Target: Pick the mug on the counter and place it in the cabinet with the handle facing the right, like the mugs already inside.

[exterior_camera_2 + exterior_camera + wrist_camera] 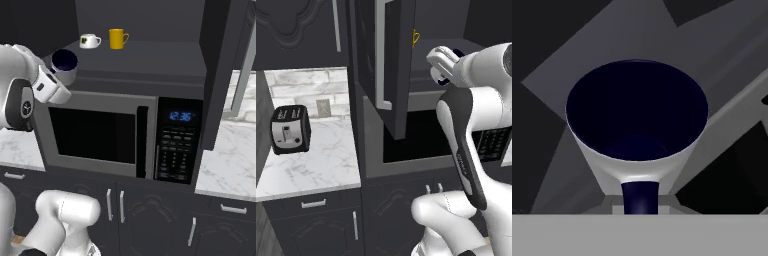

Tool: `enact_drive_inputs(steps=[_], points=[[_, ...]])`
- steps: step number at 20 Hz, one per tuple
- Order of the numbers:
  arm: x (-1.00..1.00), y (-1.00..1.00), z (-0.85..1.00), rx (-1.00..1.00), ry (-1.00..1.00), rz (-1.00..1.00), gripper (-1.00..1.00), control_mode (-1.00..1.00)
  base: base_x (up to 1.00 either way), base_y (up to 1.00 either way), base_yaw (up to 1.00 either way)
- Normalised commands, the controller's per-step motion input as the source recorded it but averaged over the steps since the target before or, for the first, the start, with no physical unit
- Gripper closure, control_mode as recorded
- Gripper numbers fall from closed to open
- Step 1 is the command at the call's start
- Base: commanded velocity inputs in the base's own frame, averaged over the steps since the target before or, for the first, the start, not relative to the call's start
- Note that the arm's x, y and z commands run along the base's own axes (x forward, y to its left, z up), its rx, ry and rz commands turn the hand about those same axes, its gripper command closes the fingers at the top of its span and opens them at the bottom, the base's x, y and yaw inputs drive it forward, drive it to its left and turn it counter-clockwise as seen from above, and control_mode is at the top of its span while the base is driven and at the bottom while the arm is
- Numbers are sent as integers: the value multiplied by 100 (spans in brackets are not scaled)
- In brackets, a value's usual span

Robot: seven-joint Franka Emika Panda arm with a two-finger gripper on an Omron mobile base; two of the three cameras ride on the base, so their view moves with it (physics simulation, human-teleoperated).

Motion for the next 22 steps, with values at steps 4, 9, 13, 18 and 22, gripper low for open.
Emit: enact_drive_inputs(steps=[4,9,13,18,22], points=[[7,-24,4,1,0,6,100,-100,0,0,0],[2,-26,0,2,0,13,100,-100,0,0,0],[5,-23,0,0,0,15,100,-100,0,0,0],[12,-18,0,0,0,12,100,-100,0,0,0],[19,-15,0,0,0,8,100,-100,0,0,0]])
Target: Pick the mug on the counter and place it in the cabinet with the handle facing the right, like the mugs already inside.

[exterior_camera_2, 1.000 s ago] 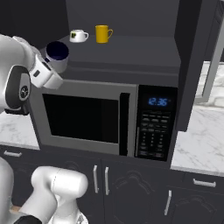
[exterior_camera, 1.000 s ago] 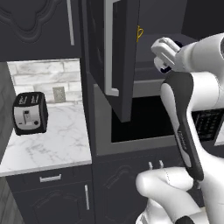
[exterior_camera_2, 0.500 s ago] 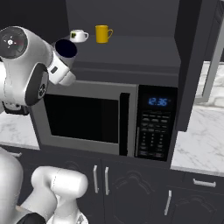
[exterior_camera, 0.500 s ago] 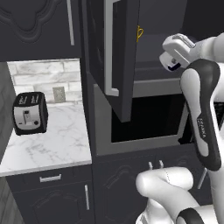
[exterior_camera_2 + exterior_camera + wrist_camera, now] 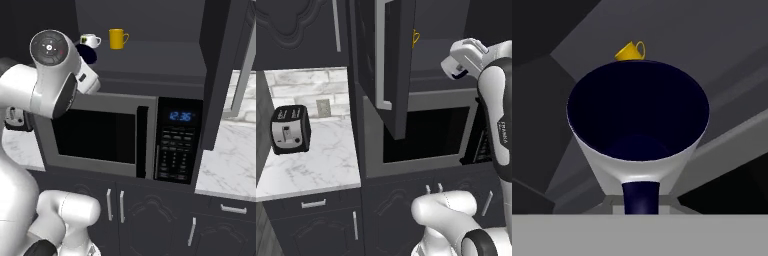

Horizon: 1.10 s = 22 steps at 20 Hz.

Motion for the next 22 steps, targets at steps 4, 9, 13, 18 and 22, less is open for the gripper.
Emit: enact_drive_inputs(steps=[4,9,13,18,22], points=[[27,-18,0,-1,0,3,100,-100,0,0,0],[30,-19,0,-3,0,5,100,-100,0,0,0],[23,-13,0,-5,-2,9,100,-100,0,0,0],[25,-10,0,-11,-3,11,100,-100,0,0,0],[23,-4,0,-16,-3,12,100,-100,0,0,0]])
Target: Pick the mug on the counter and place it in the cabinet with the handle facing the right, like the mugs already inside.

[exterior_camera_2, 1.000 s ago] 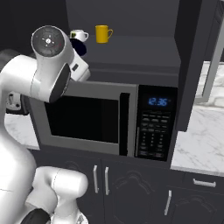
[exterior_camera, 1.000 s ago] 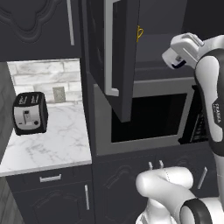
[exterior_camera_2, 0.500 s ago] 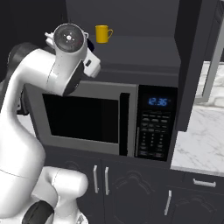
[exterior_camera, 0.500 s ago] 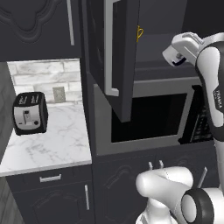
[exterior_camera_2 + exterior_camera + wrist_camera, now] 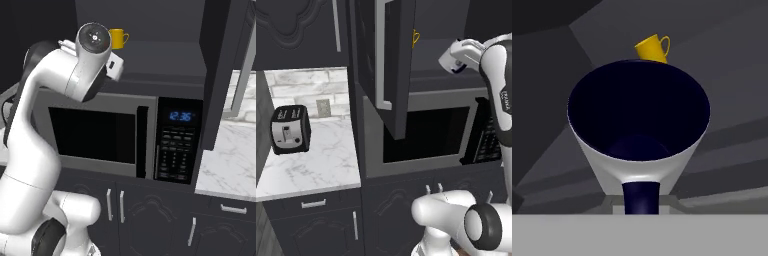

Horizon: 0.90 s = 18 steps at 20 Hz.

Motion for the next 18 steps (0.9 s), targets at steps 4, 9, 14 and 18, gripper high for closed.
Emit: enact_drive_inputs(steps=[4,9,14,18], points=[[26,-6,1,-16,-3,9,100,-100,0,0,0],[28,-11,1,-12,-2,6,100,-100,0,0,0],[35,-17,0,-5,0,2,100,-100,0,0,0],[39,-16,-7,0,0,3,100,-100,0,0,0]])
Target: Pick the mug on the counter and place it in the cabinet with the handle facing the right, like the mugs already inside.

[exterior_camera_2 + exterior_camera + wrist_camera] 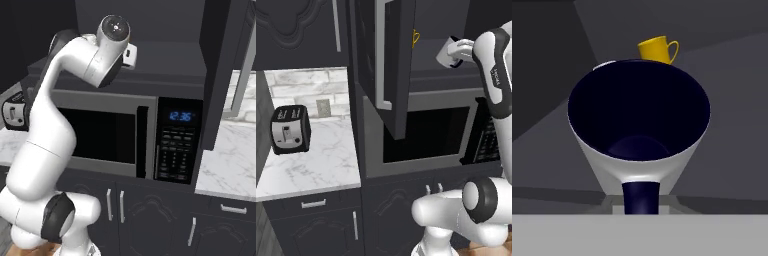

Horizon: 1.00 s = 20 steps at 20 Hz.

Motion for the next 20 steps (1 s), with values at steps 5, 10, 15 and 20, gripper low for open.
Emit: enact_drive_inputs(steps=[5,10,15,20], points=[[44,-9,-19,0,0,5,100,-100,0,0,0],[47,-8,-14,0,0,5,100,-100,0,0,0],[45,-10,-16,-2,0,6,100,-100,0,0,0],[36,-9,-11,-9,0,7,100,-100,0,0,0]])
